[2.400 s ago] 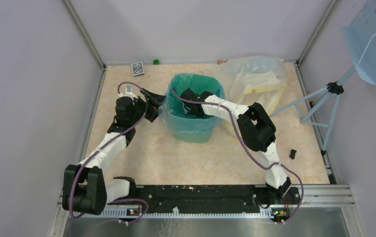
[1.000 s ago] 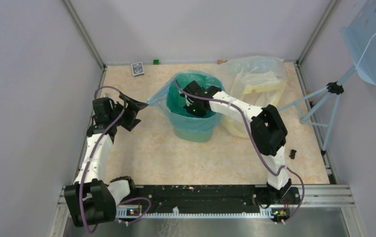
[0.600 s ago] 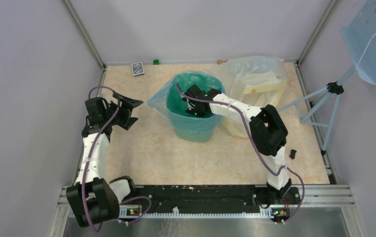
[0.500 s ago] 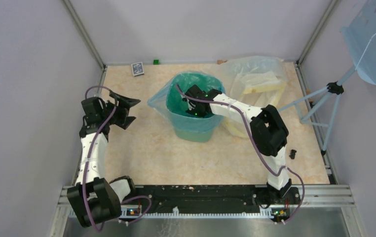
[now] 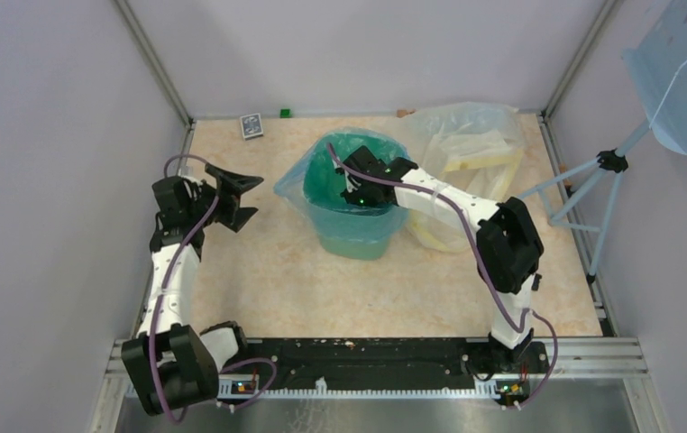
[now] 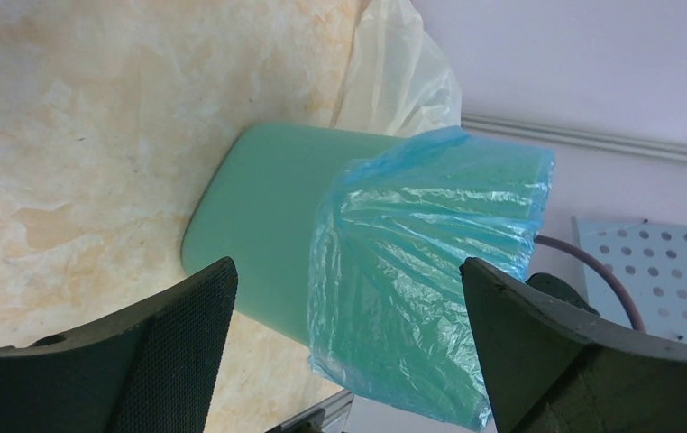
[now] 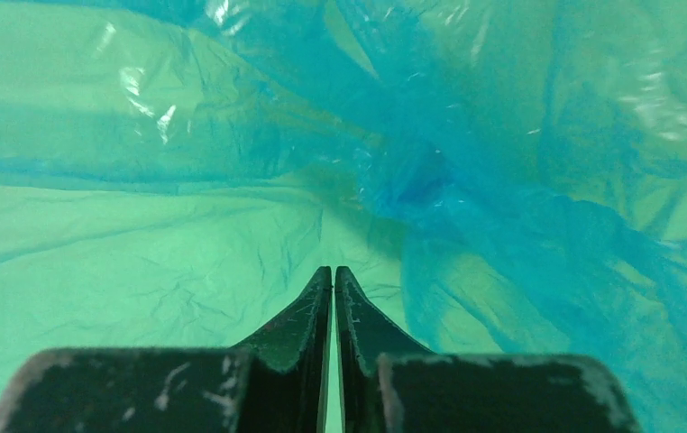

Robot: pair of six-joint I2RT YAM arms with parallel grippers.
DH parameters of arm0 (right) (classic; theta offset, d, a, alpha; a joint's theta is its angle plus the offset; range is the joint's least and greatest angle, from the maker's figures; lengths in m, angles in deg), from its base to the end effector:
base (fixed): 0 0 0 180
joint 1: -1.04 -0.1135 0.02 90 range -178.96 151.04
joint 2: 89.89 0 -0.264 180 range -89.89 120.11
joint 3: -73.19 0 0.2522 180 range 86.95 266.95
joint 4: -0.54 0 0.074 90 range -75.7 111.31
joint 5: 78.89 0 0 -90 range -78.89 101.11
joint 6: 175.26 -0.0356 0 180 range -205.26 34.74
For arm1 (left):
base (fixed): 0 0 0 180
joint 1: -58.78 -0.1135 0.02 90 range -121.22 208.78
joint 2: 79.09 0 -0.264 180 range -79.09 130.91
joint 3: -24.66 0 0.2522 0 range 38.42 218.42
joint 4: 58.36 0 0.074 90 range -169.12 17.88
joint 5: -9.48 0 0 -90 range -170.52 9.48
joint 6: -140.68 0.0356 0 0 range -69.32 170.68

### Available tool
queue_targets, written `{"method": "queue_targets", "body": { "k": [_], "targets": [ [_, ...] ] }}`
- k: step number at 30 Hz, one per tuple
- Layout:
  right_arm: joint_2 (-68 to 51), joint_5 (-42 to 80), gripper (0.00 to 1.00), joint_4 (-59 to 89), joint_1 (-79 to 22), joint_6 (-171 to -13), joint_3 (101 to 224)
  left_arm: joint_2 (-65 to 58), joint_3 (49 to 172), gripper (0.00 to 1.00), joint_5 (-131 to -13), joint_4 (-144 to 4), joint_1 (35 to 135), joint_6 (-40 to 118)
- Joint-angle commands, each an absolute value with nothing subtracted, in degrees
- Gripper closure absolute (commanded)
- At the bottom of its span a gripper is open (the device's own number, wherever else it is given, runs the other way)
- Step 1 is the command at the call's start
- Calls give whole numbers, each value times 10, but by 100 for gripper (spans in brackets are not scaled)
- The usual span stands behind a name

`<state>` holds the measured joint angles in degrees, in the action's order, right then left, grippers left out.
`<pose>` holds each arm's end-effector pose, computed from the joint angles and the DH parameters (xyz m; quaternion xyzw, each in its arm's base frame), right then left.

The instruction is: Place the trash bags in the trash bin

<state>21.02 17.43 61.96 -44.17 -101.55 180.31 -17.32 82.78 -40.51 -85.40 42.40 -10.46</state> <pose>0.2873 0.2950 0.2441 -0.2550 0.9414 0.1559 0.1567 0.2309 0.0440 0.2784 -0.3792 0.7427 -0.4519 0.3167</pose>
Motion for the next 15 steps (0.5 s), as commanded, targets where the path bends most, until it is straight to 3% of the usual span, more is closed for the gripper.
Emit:
{"method": "queue_targets", "body": {
  "k": [1, 7, 15],
  "targets": [
    [162, 171, 94, 626, -445, -1020, 1820, -167, 830, 1, -423, -788, 465, -124],
    [146, 176, 80, 626, -445, -1019, 1815, -136, 833, 1, -493, -772, 534, -122],
    [152, 169, 78, 632, -445, -1023, 1838, -87, 810, 1, -515, -735, 585, -126]
  ]
}}
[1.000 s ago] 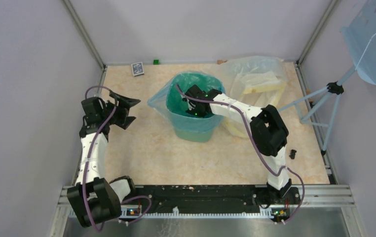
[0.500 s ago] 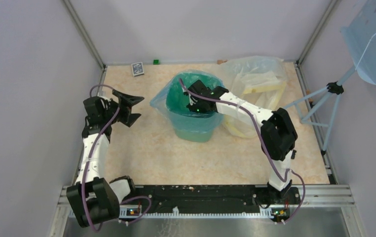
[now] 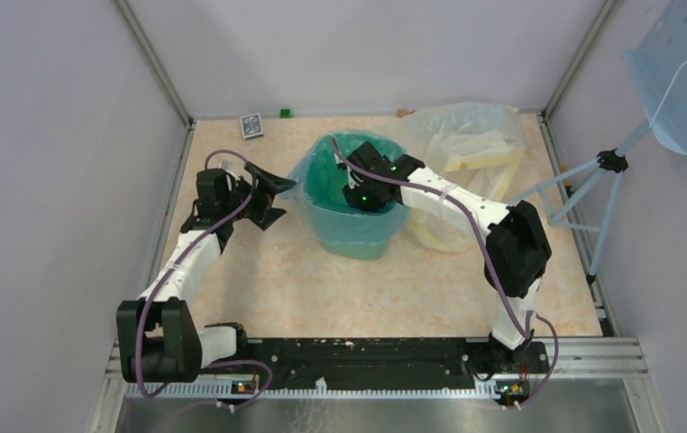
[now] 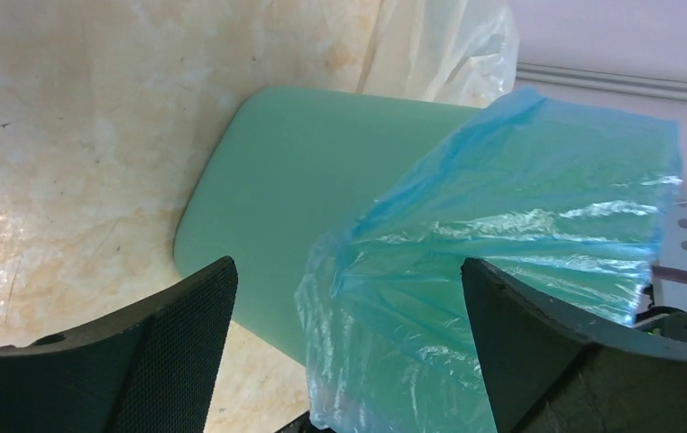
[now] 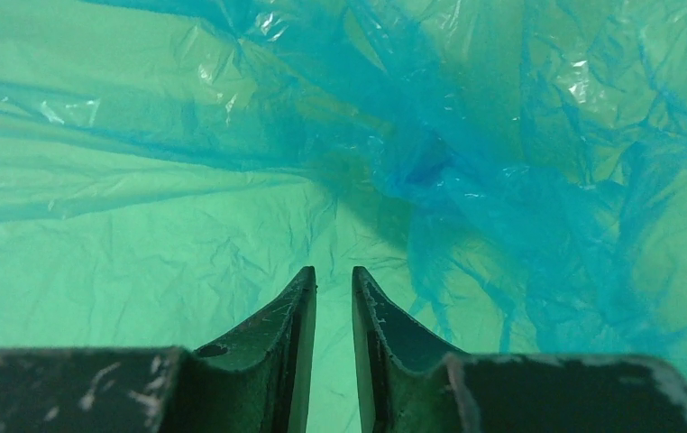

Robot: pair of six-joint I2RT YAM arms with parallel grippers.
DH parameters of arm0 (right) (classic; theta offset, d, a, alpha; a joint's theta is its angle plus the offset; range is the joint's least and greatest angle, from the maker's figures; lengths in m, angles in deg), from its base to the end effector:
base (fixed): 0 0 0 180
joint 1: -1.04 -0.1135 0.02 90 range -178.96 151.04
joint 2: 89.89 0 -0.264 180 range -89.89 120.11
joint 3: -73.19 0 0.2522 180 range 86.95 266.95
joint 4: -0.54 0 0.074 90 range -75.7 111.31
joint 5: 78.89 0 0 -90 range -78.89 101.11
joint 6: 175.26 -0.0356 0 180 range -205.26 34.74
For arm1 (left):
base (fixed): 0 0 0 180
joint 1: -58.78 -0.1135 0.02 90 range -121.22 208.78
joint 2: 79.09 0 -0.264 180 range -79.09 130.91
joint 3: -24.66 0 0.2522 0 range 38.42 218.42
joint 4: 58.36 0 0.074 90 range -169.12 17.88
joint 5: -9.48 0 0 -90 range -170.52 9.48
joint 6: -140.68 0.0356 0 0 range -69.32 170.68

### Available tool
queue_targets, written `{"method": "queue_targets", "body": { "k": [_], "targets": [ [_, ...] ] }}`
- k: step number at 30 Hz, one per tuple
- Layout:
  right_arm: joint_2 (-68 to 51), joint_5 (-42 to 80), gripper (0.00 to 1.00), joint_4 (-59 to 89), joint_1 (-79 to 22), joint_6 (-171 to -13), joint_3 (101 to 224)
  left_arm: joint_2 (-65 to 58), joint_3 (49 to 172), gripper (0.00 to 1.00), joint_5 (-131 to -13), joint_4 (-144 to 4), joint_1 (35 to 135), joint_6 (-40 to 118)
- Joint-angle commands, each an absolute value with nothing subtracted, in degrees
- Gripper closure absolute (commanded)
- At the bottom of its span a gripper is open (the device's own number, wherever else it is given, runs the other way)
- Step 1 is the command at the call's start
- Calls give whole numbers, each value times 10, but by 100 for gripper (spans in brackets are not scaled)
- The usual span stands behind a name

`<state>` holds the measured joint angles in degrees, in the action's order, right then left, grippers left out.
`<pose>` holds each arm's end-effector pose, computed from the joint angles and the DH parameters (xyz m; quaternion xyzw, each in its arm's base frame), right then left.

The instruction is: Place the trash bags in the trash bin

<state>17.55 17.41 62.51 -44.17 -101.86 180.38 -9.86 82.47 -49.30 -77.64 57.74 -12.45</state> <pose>0.2807 0.2883 0.2675 -0.2523 0.9360 0.1689 0.1783 0.2637 -0.0137 0.2571 -0.3318 0.7799 -0.4461 0.2876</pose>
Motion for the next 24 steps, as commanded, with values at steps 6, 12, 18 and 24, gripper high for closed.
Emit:
{"method": "queue_targets", "body": {
  "k": [6, 12, 18, 24],
  "targets": [
    [135, 145, 77, 648, -445, -1027, 1889, -86, 777, 1, -526, -694, 610, -135],
    [102, 134, 72, 647, -445, -1031, 1894, -71, 762, 1, -520, -654, 635, -147],
    [44, 121, 59, 625, -445, -1029, 1868, -62, 763, 1, -528, -636, 659, -155],
    [-11, 91, 56, 610, -440, -1030, 1846, -88, 796, 1, -615, -742, 637, -107]
  ]
}}
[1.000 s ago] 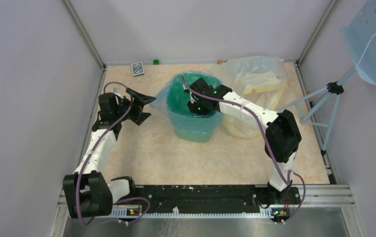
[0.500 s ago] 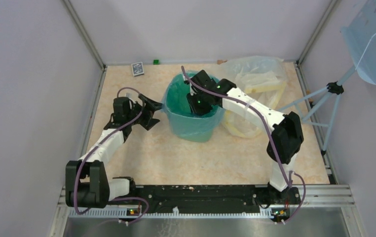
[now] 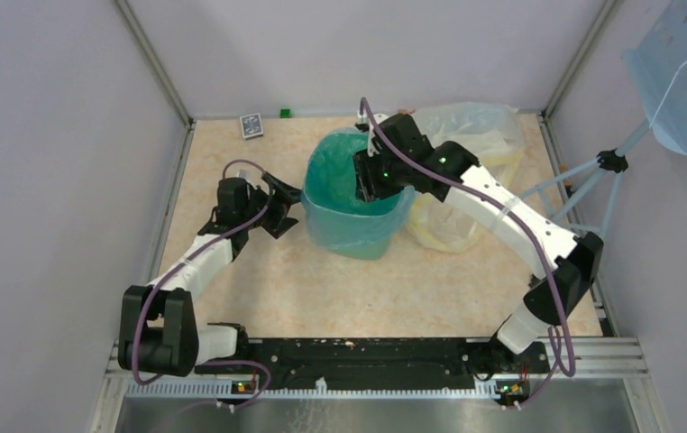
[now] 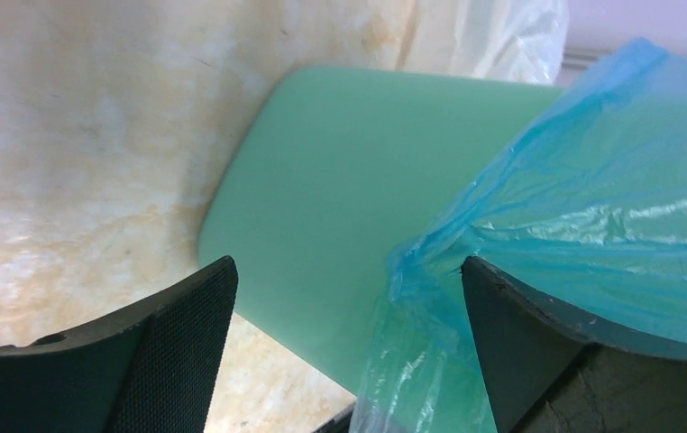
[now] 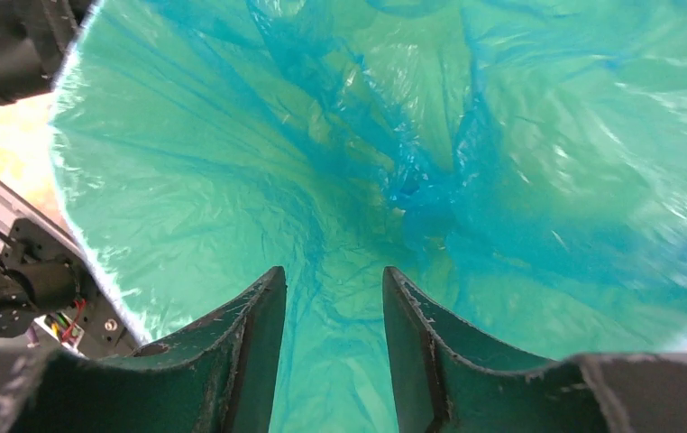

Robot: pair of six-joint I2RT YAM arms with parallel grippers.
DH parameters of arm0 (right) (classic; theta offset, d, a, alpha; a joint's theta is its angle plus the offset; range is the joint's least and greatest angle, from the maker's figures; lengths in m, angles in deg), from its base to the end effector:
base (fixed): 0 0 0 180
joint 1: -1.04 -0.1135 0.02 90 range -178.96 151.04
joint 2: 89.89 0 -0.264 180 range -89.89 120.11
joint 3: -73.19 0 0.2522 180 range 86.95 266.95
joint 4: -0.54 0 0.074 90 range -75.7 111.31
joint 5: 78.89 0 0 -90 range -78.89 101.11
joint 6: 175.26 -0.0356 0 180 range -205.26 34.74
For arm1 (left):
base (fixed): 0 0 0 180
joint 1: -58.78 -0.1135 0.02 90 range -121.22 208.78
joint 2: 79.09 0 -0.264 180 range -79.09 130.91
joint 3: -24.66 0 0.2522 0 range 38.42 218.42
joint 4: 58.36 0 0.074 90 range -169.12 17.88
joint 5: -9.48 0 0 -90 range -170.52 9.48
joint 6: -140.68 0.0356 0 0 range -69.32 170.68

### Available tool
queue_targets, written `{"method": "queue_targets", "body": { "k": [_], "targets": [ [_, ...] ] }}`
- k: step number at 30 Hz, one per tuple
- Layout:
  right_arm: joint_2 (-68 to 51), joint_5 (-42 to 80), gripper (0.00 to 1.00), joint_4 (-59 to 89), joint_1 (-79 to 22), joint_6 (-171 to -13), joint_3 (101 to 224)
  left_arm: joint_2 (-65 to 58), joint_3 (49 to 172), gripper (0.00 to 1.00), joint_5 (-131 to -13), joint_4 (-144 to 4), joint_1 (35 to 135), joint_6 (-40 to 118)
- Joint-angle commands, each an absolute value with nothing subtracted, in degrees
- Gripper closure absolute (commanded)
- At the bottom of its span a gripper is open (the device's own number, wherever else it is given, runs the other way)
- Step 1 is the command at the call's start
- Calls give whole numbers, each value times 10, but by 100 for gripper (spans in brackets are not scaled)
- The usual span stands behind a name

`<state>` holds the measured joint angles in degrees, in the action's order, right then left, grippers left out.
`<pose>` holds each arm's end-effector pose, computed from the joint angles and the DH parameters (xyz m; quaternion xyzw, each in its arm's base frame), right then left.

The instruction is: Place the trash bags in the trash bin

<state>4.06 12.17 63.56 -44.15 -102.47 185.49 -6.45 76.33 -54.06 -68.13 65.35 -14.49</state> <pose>0.2501 0.2527 0.3792 -0.2265 0.8945 0.2069 0.3252 0.2641 -0.0464 0.2211 -0.3154 0.7933 -0.4432 0.2734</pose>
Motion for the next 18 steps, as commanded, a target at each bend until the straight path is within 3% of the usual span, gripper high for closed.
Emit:
{"method": "queue_targets", "body": {
  "k": [1, 9, 18],
  "targets": [
    [-19, 86, 55, 607, -439, -1030, 1842, -100, 800, 1, -627, -754, 626, -101],
    [-93, 47, 52, 565, -437, -1023, 1805, -149, 836, 1, -564, -801, 491, -52],
    [-241, -54, 47, 505, -431, -1033, 1667, -180, 879, 1, -522, -893, 478, 24]
  ]
}}
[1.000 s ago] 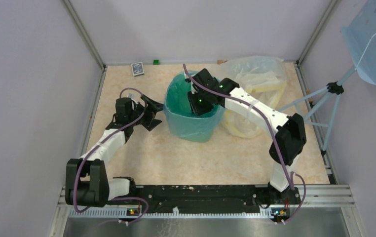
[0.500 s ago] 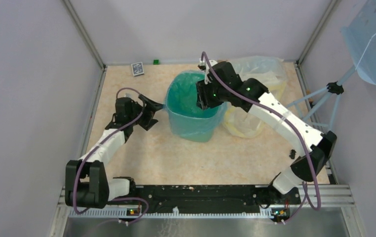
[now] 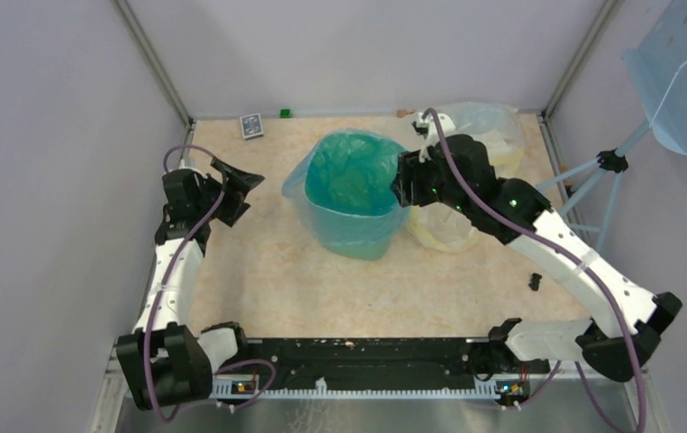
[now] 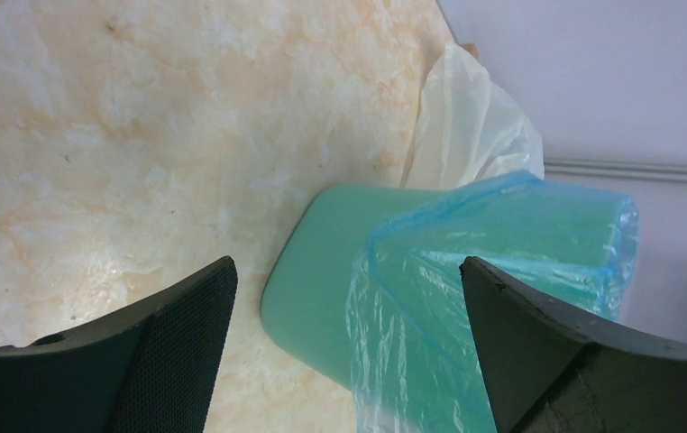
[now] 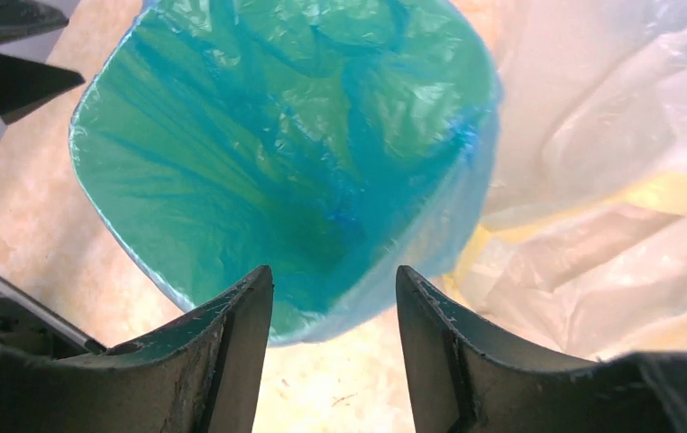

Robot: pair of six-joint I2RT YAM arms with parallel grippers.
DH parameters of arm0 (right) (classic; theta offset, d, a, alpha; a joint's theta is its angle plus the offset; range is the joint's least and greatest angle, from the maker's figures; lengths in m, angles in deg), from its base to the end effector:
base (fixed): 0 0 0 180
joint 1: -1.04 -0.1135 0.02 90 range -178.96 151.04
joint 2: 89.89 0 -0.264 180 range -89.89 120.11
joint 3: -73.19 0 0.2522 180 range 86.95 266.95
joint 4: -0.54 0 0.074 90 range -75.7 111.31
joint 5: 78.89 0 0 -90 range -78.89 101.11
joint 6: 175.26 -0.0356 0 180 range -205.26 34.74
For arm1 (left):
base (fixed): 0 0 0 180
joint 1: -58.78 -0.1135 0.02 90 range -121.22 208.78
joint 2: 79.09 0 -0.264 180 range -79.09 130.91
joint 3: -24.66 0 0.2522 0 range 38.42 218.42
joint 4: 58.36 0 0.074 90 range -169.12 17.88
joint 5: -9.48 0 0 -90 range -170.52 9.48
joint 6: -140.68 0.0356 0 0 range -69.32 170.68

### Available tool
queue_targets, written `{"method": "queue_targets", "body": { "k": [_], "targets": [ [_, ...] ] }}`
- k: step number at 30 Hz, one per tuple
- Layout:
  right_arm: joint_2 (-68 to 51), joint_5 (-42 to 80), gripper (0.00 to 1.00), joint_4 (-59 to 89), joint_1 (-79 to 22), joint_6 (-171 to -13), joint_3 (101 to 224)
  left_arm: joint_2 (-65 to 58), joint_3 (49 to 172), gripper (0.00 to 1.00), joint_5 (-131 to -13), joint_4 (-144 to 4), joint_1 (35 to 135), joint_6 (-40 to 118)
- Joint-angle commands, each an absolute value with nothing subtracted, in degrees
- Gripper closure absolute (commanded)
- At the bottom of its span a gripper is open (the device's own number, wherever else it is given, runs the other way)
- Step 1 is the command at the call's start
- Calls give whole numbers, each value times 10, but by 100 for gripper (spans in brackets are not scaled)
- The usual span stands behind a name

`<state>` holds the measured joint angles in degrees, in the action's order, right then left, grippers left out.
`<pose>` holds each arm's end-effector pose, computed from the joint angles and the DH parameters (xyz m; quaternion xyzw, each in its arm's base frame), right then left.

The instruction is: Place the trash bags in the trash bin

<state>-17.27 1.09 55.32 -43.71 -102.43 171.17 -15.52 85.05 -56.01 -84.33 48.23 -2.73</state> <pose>0.1919 0.1815 0.4199 -0.1623 0.8459 0.1938 0.4697 0.2457 0.0307 0.2841 -0.3551 0.7717 -0.3512 0.3938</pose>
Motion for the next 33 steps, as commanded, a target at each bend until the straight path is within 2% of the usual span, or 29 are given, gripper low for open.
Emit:
{"method": "queue_targets", "body": {
  "k": [1, 4, 8, 11, 19, 23, 29, 31, 33],
  "targets": [
    [-260, -70, 47, 499, -432, -1034, 1645, -185, 878, 1, -511, -899, 478, 33],
    [-330, -115, 45, 466, -432, -1038, 1561, -206, 857, 1, -462, -896, 478, 62],
    [-427, -162, 29, 411, -432, -1050, 1441, -240, 802, 1, -425, -866, 478, 95],
    [-488, -205, 24, 383, -432, -1058, 1369, -259, 759, 1, -412, -843, 477, 102],
    [-631, -323, 19, 313, -431, -995, 1196, -290, 691, 1, -424, -828, 478, 128],
    [-639, -341, 20, 279, -431, -975, 1147, -310, 648, 1, -443, -771, 479, 117],
    [-578, -364, 19, 198, -416, -977, 1129, -354, 581, 1, -520, -647, 481, 70],
    [-551, -318, 19, 173, -358, -984, 1133, -341, 587, 1, -534, -635, 484, 74],
    [-531, -216, 19, 154, -258, -1014, 1136, -320, 600, 1, -549, -633, 486, 81]
  ]
}}
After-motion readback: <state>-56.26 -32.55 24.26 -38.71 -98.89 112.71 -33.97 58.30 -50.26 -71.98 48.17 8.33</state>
